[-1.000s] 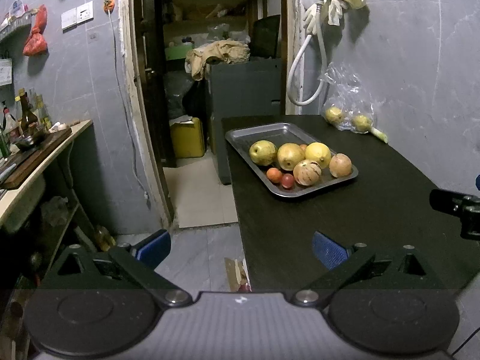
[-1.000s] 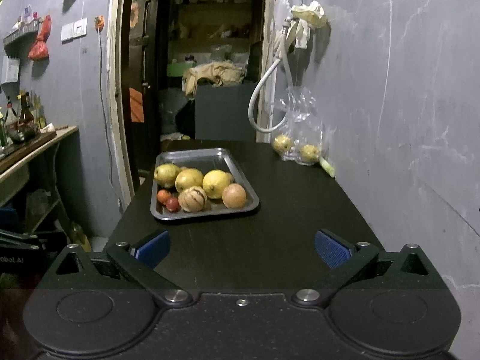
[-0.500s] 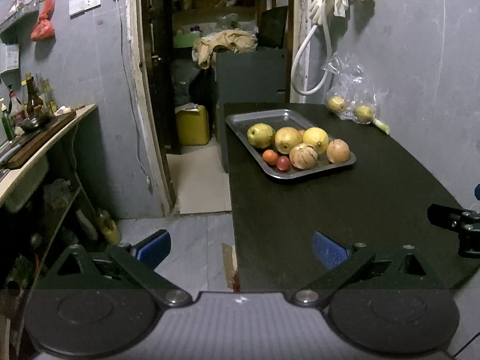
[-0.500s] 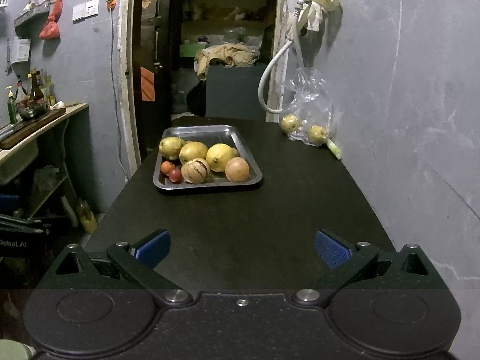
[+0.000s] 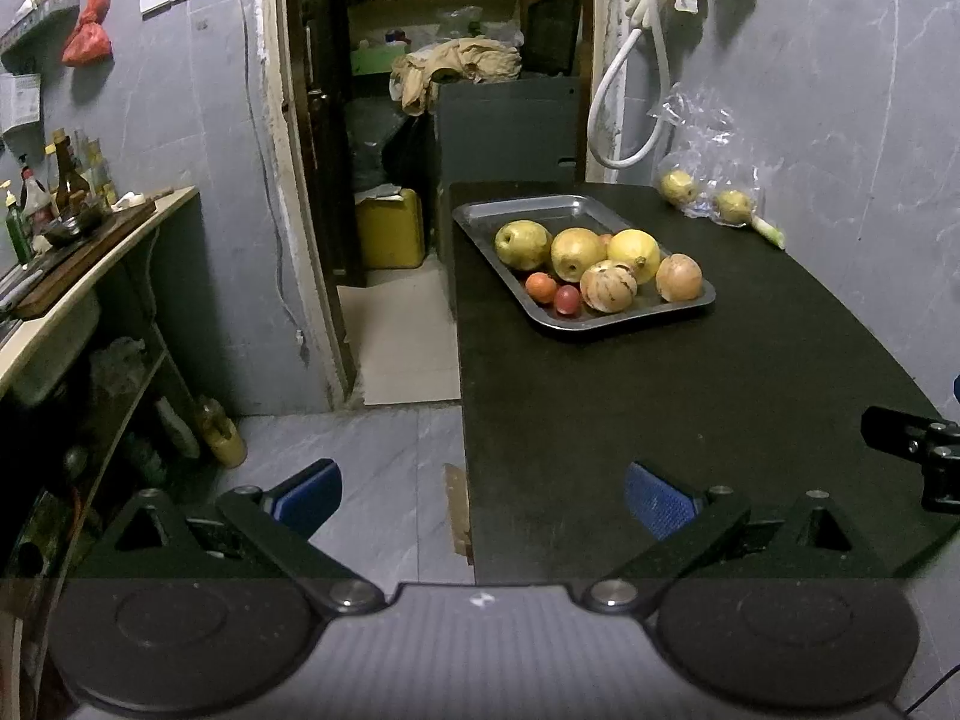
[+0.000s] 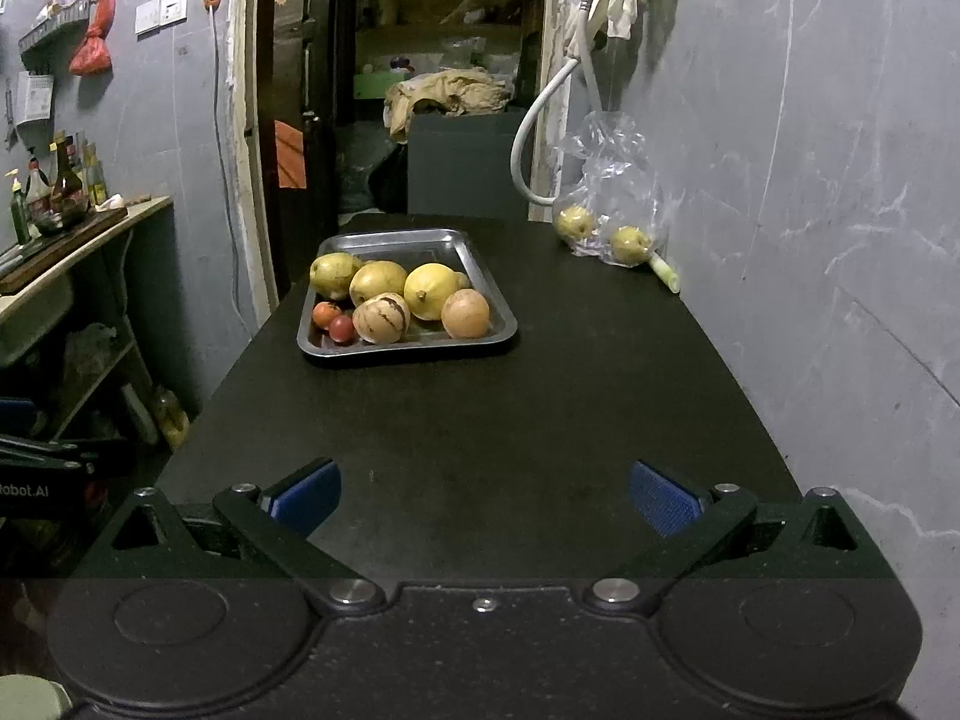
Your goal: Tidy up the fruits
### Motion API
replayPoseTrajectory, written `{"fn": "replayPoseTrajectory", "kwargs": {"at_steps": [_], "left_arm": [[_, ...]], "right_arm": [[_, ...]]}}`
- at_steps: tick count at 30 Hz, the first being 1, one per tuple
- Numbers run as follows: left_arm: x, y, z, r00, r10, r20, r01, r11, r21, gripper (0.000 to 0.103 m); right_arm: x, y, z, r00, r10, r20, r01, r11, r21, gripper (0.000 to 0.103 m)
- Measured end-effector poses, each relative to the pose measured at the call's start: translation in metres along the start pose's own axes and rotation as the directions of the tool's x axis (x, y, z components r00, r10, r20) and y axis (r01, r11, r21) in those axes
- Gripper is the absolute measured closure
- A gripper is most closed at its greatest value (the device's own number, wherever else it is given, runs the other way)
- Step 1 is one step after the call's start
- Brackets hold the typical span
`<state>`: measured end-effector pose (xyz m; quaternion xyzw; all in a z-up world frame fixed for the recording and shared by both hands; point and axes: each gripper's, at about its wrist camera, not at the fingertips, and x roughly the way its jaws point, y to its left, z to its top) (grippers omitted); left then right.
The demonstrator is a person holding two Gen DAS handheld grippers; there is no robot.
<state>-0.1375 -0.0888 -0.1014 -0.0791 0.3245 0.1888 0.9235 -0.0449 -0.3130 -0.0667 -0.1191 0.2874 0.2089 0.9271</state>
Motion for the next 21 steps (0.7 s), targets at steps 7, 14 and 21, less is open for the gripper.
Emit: {"fn": "replayPoseTrajectory", "kwargs": {"at_steps": [7, 14, 21], "left_arm": [[-0.0012, -0.0009, 0.0013, 1.0, 0.008, -0.004, -0.008, 1.0, -0.003, 0.0], [-0.001, -0.005, 0.0017, 1.0, 0.013, -0.006, -0.013, 1.0, 0.008, 0.0], [-0.0005, -0.0088, 0.001, 1.0, 0.016, -0.008, -0.015, 1.0, 0.015, 0.0]], "right_arm": [[-0.0004, -0.001, -0.0027, 1.0, 0.005, -0.001, -0.005, 1.0, -0.004, 0.001], [0.0009, -0.0047, -0.001, 1.0, 0.0, -0.006, 0.0, 1.0, 0.005, 0.001], [0.0018, -0.007, -0.0007, 1.0, 0.0, -0.011, 0.0, 1.0, 0.009, 0.001]]}}
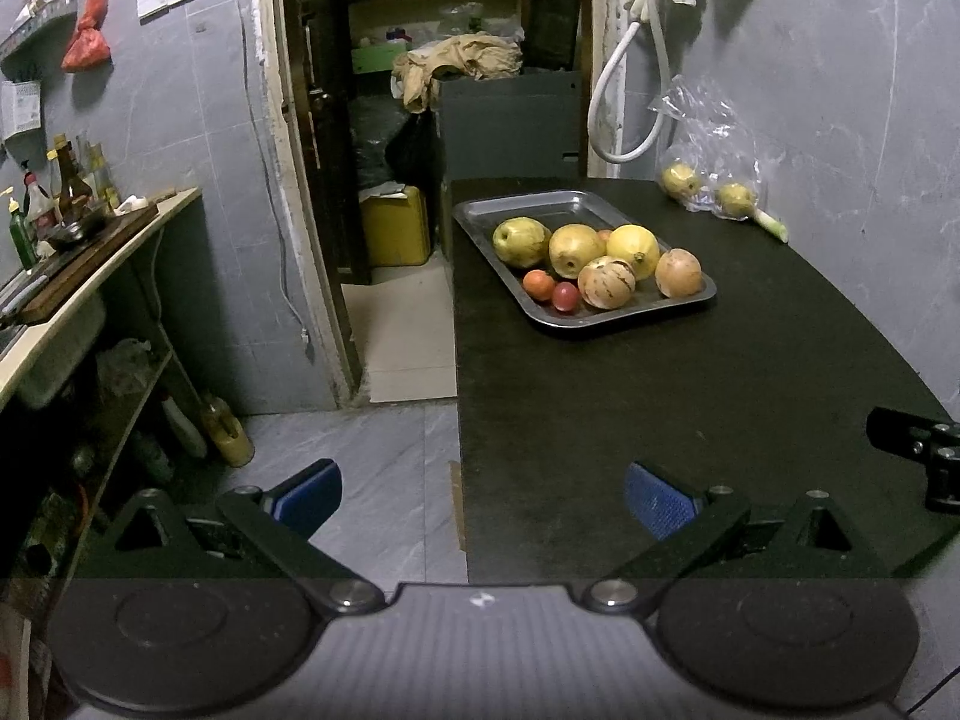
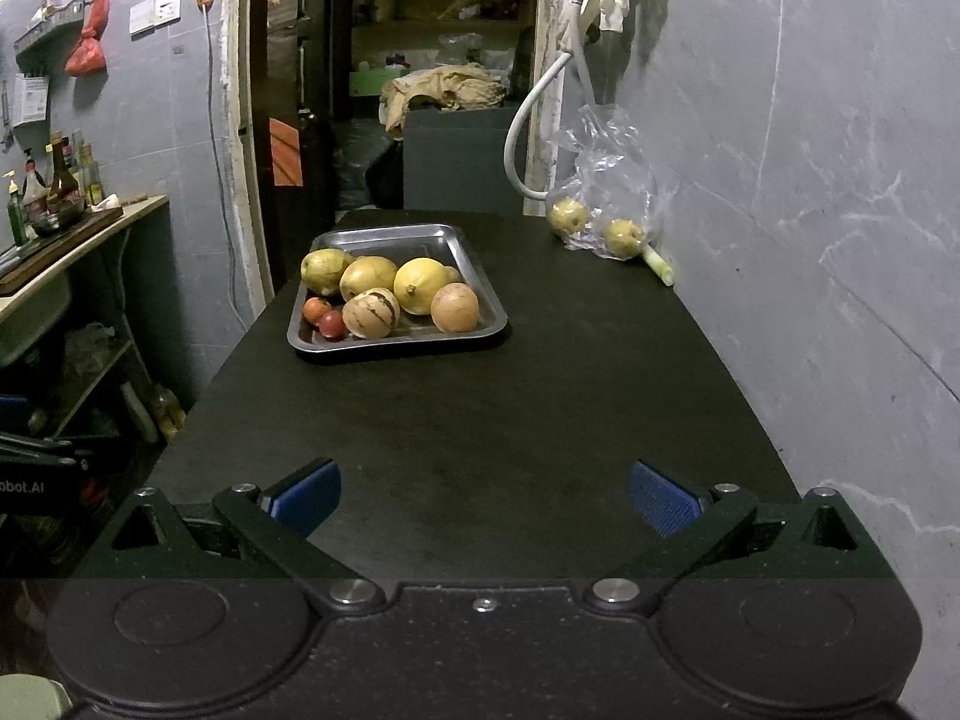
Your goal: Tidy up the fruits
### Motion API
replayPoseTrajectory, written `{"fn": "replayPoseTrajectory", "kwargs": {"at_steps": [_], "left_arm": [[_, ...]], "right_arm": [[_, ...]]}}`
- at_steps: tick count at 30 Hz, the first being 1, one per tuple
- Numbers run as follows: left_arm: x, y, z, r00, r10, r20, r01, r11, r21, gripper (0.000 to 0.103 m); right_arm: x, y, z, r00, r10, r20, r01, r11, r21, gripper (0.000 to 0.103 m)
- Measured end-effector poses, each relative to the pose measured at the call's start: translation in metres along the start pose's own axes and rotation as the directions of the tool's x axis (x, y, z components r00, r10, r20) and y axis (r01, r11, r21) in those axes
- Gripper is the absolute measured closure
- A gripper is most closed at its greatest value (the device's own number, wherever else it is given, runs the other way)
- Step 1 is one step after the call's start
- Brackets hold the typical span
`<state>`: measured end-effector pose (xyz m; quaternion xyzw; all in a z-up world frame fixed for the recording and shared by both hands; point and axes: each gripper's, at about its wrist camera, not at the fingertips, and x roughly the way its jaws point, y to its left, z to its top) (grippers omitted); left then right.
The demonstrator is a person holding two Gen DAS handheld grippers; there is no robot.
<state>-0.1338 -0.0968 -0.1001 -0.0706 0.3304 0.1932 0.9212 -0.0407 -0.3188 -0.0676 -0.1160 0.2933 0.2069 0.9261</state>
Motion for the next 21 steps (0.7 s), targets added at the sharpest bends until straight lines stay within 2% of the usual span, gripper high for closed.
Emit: {"fn": "replayPoseTrajectory", "kwargs": {"at_steps": [21], "left_arm": [[0.0003, -0.0023, 0.0014, 1.0, 0.005, -0.005, -0.005, 1.0, 0.015, 0.0]], "right_arm": [[0.0022, -0.0028, 0.0, 1.0, -0.003, -0.005, 0.003, 1.0, 0.008, 0.001]]}}
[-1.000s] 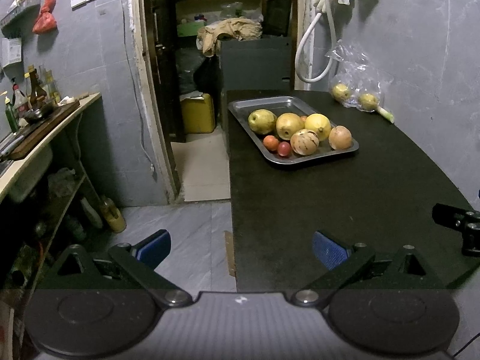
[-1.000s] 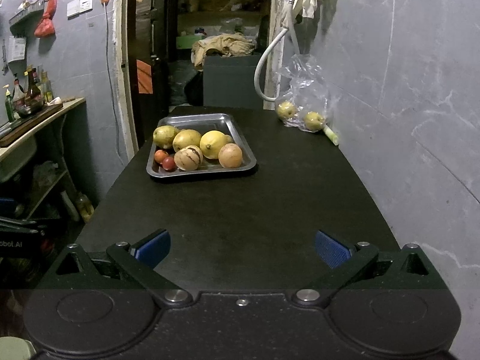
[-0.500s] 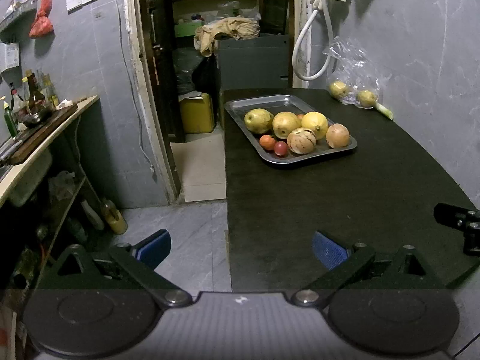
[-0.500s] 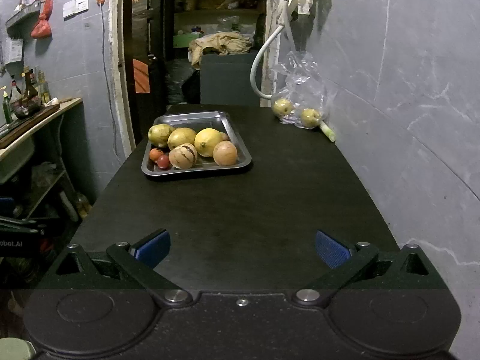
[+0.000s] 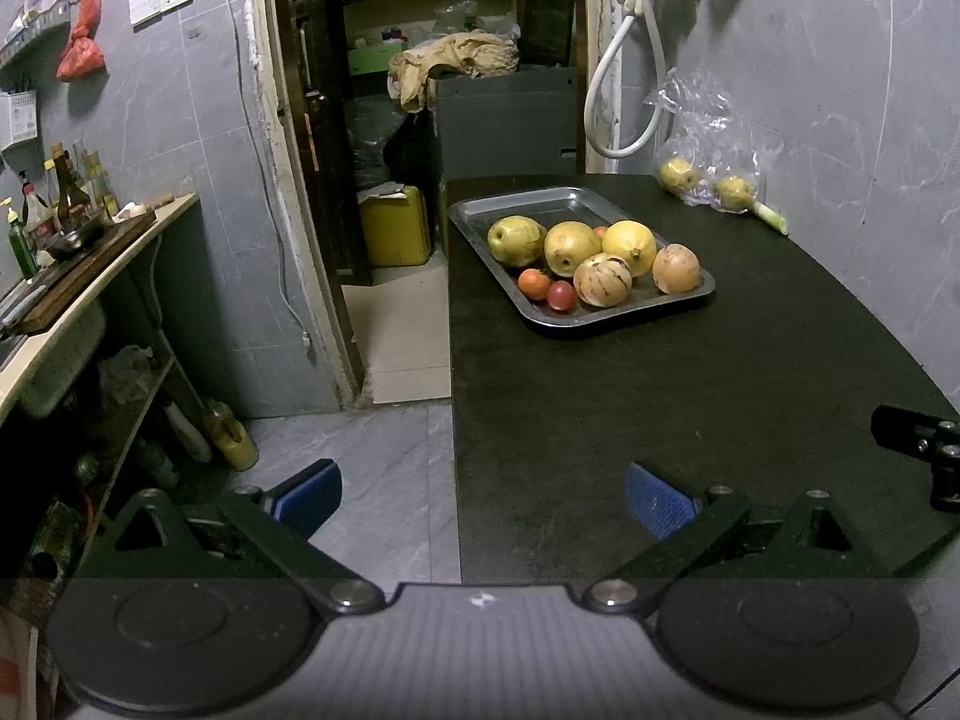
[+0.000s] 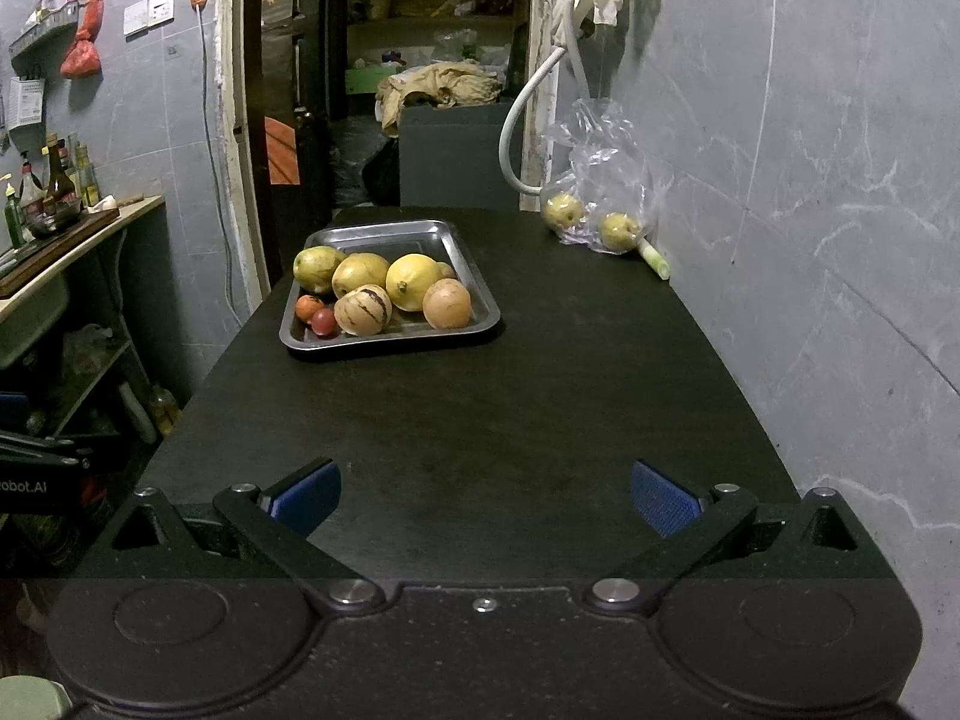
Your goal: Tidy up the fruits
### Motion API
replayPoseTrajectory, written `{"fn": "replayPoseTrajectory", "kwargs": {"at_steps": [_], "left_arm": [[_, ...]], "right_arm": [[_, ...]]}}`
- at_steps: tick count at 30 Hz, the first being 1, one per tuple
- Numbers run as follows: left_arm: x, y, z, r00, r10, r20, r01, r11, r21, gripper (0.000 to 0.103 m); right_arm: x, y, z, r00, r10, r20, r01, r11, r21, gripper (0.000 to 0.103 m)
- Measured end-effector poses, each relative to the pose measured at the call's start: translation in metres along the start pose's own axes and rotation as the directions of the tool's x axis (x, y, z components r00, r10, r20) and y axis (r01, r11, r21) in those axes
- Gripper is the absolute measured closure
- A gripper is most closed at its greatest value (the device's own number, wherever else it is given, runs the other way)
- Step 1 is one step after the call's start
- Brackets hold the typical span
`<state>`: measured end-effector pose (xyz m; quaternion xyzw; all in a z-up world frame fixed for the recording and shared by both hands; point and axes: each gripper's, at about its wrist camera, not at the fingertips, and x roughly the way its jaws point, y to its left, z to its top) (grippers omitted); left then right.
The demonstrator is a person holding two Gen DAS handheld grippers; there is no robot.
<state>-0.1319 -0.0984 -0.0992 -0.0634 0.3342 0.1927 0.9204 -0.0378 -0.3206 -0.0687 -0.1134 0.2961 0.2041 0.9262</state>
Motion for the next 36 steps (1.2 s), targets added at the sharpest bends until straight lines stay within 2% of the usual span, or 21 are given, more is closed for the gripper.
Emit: {"fn": "replayPoseTrajectory", "kwargs": {"at_steps": [31, 36], "left_arm": [[0.005, 0.012, -0.002, 1.0, 0.005, -0.006, -0.005, 1.0, 0.004, 0.0], [0.003, 0.018, 0.001, 0.999, 0.021, -0.034, -0.022, 1.0, -0.007, 0.0]], "right_arm": [[0.006, 0.002, -0.003, 1.0, 0.004, -0.006, -0.004, 1.0, -0.003, 0.001], [0.006, 0.005, -0.003, 1.0, 0.004, -0.006, -0.004, 1.0, -0.01, 0.001]]}}
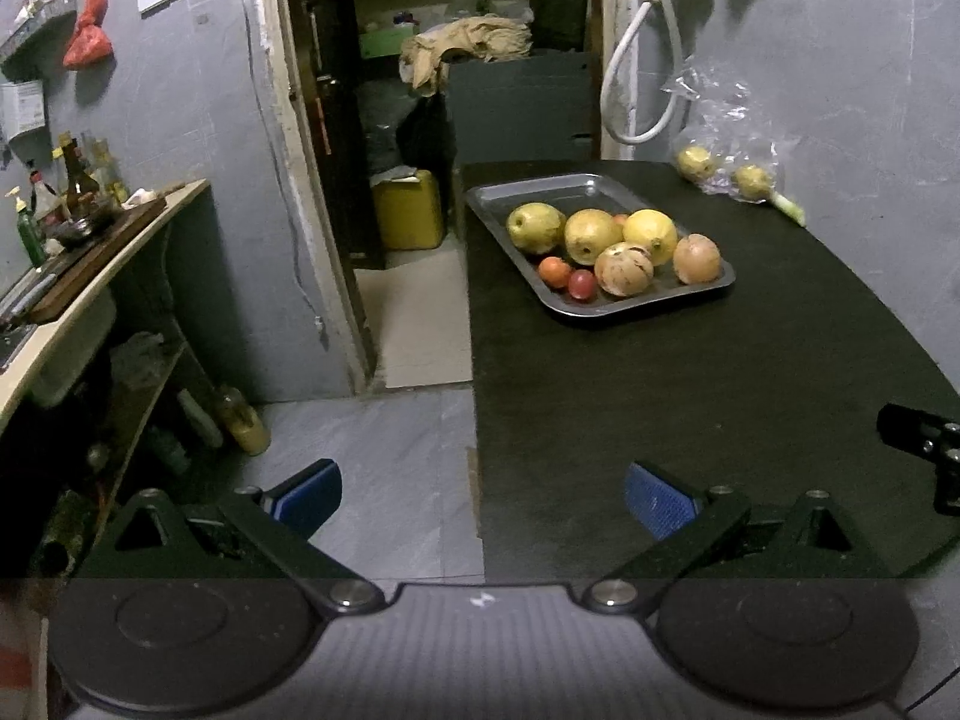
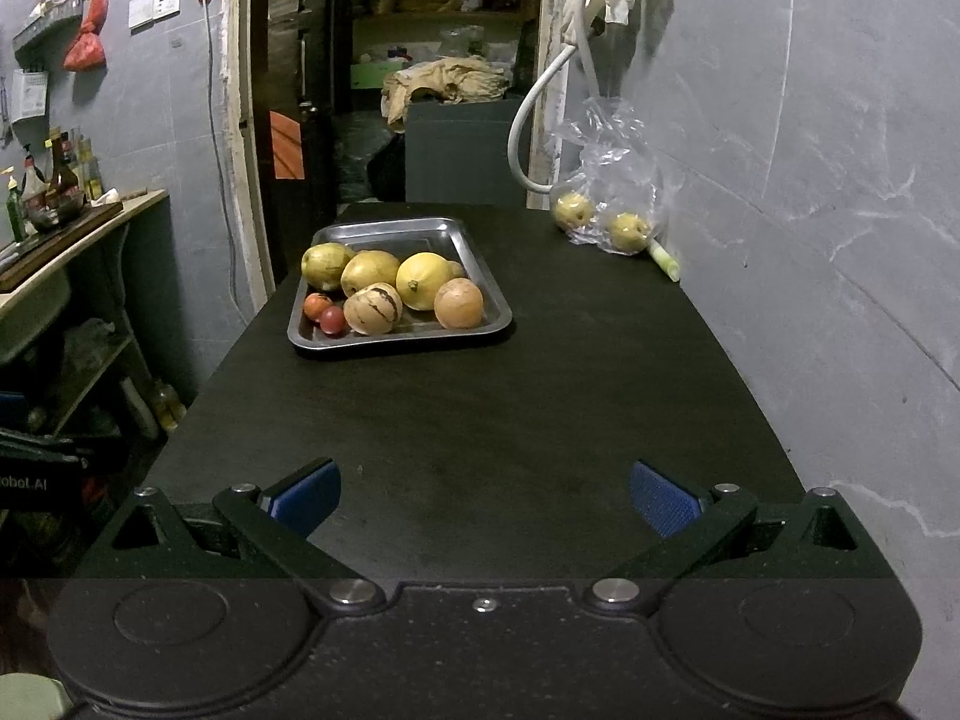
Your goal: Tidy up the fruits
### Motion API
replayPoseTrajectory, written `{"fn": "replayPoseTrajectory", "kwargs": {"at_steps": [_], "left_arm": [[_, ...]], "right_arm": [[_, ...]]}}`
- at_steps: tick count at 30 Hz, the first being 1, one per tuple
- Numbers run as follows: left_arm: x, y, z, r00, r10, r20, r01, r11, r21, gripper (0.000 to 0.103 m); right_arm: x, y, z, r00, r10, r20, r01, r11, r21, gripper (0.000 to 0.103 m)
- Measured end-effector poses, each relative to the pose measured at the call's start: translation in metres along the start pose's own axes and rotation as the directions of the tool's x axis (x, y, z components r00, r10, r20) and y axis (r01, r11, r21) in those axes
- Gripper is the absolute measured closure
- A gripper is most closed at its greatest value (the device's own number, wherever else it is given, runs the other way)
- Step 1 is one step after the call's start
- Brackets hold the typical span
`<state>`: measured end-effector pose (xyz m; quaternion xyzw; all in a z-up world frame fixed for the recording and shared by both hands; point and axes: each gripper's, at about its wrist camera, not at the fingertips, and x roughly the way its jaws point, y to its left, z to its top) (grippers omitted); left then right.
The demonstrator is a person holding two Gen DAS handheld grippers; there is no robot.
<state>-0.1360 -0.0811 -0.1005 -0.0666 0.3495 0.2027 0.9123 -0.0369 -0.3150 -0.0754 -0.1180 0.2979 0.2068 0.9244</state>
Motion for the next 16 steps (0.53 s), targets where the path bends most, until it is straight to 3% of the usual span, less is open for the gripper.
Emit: {"fn": "replayPoseTrajectory", "kwargs": {"at_steps": [9, 16], "left_arm": [[-0.0003, 0.0025, 0.0, 0.995, -0.097, -0.011, 0.097, 0.995, -0.029, 0.001], [-0.002, -0.0004, 0.0012, 0.994, -0.109, -0.01, 0.109, 0.994, -0.018, 0.0]], "right_arm": [[-0.0029, 0.0017, 0.0033, 1.0, -0.02, -0.003, 0.02, 1.0, -0.009, 0.001], [-0.0037, 0.0056, 0.0051, 1.0, -0.028, -0.006, 0.028, 0.999, -0.022, 0.001]]}}
